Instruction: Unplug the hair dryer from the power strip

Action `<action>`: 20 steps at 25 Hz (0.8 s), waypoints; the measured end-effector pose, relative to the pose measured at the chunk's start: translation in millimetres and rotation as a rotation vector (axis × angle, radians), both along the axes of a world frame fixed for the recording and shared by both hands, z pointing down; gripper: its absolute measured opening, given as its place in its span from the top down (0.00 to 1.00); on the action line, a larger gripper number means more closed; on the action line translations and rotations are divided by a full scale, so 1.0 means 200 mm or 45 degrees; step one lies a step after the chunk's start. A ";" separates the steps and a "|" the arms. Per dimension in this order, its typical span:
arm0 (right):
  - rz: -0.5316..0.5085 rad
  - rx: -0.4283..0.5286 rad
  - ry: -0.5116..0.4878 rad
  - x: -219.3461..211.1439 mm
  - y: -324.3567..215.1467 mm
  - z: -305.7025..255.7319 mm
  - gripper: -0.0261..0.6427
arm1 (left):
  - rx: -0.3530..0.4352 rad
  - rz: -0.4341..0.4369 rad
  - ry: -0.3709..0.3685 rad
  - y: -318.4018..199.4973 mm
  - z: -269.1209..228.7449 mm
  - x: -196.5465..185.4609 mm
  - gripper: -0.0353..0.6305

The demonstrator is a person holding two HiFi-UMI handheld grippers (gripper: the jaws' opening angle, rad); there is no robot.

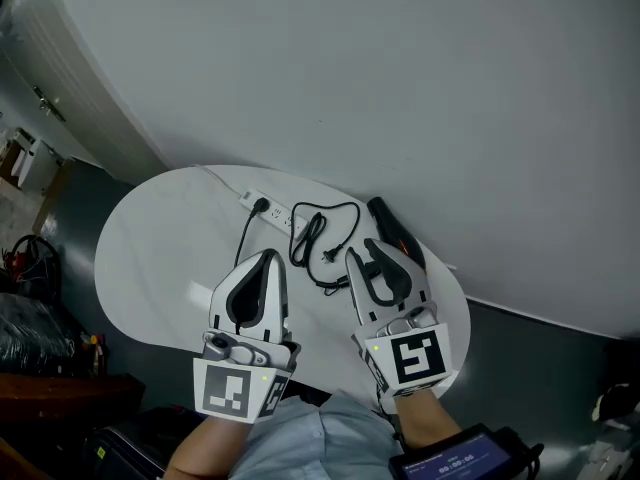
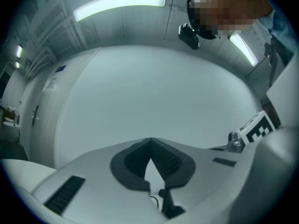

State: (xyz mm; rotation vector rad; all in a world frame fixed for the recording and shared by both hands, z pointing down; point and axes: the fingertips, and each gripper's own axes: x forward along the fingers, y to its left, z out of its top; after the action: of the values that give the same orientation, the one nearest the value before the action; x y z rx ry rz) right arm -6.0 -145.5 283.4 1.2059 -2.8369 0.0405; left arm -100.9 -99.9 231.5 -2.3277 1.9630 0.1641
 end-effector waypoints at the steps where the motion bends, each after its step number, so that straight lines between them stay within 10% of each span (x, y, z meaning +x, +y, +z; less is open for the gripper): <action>1: -0.016 0.034 -0.014 -0.02 0.02 -0.05 0.85 | 0.020 -0.018 -0.008 0.00 -0.02 -0.01 0.95; 20: -0.112 0.203 -0.077 -0.14 0.17 -0.27 0.96 | 0.131 -0.144 -0.094 0.11 -0.17 -0.12 0.95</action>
State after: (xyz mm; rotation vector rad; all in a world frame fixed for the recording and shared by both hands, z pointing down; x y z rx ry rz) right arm -33.8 -112.5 229.7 1.1232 -2.9922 -0.1589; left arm -124.9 -76.9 197.6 -2.1229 1.9948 0.1642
